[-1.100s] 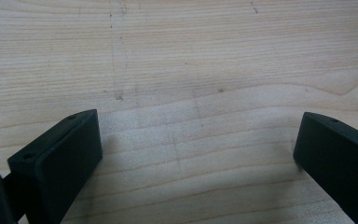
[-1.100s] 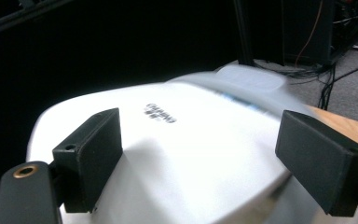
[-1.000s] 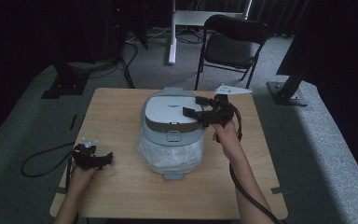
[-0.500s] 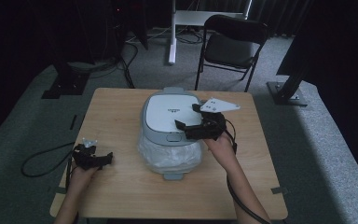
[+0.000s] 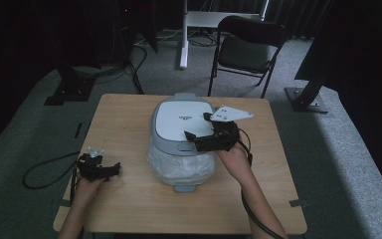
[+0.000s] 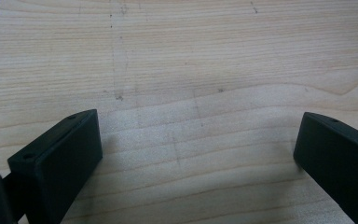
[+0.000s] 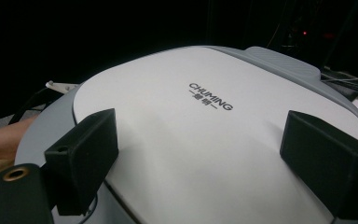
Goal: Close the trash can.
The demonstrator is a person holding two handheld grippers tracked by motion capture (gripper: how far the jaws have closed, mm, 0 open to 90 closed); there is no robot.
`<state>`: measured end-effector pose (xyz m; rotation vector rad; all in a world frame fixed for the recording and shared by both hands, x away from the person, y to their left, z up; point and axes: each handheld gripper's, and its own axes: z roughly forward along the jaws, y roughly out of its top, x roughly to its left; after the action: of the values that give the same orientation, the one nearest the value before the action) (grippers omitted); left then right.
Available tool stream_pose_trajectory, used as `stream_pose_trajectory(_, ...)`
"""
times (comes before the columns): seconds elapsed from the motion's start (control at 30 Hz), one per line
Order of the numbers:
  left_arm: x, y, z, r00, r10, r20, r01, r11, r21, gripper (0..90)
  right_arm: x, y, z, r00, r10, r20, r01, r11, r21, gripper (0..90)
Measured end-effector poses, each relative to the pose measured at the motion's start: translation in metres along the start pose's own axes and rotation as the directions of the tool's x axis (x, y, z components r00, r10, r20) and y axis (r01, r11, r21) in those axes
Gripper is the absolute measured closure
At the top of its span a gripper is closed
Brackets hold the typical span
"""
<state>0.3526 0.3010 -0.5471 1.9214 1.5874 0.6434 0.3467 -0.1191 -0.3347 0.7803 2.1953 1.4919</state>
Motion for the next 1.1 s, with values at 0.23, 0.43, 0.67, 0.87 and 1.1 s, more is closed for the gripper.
stream_pose_trajectory(0.23, 0.000, 0.000, 0.000, 1.0000, 0.001, 0.000, -0.001, 1.0000, 0.000, 1.8, 0.004, -0.004, 0.000, 0.9990, -0.012, 0.043, 0.013, 1.000, -0.006, 10.7)
stream_pose_trajectory(0.43, 0.000, 0.000, 0.000, 1.0000, 0.000, 0.000, 0.000, 1.0000, 0.000, 1.8, 0.003, -0.008, -0.001, 0.9987, -0.001, 0.052, 0.003, 1.000, -0.031, 10.7)
stream_pose_trajectory(0.67, 0.000, 0.000, 0.000, 1.0000, 0.001, 0.000, -0.001, 1.0000, 0.000, 1.8, -0.004, -0.015, -0.011, 0.9905, 0.039, 0.132, -0.026, 0.994, -0.104, 10.7)
stream_pose_trajectory(0.87, 0.000, 0.000, 0.000, 1.0000, 0.001, 0.000, -0.001, 1.0000, 0.000, 1.8, -0.012, -0.020, -0.023, 0.9807, 0.046, 0.190, -0.026, 0.994, -0.110, 10.7)
stream_pose_trajectory(1.1, 0.000, 0.000, 0.000, 1.0000, 0.001, 0.000, -0.001, 1.0000, 0.002, 1.8, -0.020, -0.027, -0.036, 0.9705, 0.056, 0.235, -0.029, 0.993, -0.113, 10.7)
